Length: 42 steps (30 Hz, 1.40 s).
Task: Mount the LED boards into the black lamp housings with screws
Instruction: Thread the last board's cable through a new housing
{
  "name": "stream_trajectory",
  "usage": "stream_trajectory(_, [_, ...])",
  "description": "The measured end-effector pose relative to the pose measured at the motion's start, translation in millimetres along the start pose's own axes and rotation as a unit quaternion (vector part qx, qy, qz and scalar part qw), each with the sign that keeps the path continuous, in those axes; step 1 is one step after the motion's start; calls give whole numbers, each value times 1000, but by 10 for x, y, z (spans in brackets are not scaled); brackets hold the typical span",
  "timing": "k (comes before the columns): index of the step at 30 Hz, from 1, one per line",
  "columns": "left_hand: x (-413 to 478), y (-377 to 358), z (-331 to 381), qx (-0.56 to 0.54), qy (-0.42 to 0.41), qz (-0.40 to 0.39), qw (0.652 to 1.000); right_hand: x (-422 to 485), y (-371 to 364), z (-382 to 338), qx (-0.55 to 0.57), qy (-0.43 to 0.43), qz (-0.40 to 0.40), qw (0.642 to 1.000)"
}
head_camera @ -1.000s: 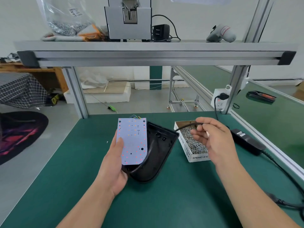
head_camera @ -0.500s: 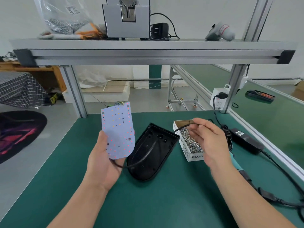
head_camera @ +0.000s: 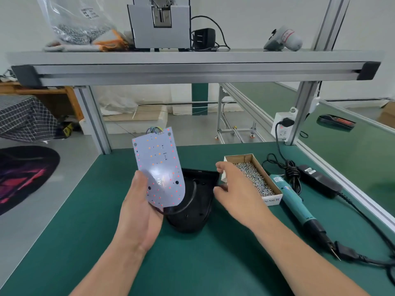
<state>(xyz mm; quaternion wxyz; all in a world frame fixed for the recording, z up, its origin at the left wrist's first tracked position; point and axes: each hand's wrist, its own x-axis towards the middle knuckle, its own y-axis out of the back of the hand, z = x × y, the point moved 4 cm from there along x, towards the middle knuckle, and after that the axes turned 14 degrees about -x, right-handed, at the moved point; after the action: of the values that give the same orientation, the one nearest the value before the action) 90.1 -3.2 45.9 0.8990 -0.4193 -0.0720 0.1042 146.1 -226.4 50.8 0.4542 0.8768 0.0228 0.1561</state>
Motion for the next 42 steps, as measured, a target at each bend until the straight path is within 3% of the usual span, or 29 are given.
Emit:
stream_trajectory(4, [62,88,-19,12,7,26,1000,-2,-122,-12,150,-36,-17,988])
stream_trajectory(8, [110,163,-9,-48,34,28,998,-18,-205,35,307,-105,-16,946])
stream_trajectory(12, [148,200,-77,-80,45,47,995,-28,-262,-25,153,-76,-28,985])
stream_trajectory(19, [318,390,362,-77,-58,90,991,9,19,86,233,-109,112,960])
stream_trajectory(23, [289,428,395,-140,-20,84,986,-28,137,95,206,-98,159,961])
stream_trajectory(26, [181,258,86,-156,52,59,985,-41,139,63,212,-100,177,956])
stream_trajectory(29, [24,74,-199,-97,119,-3,988,-55,133,41,234,-110,200,945])
stream_trajectory(33, [-108,-35,-330,36,134,-110,984,-111,63,-15,290,-93,199,931])
stream_trajectory(38, [-115,-1,-188,37,154,-128,979,-85,61,20,318,-106,221,916])
stream_trajectory(42, [-176,-34,-89,122,222,-205,945,-58,58,79,394,-149,221,880])
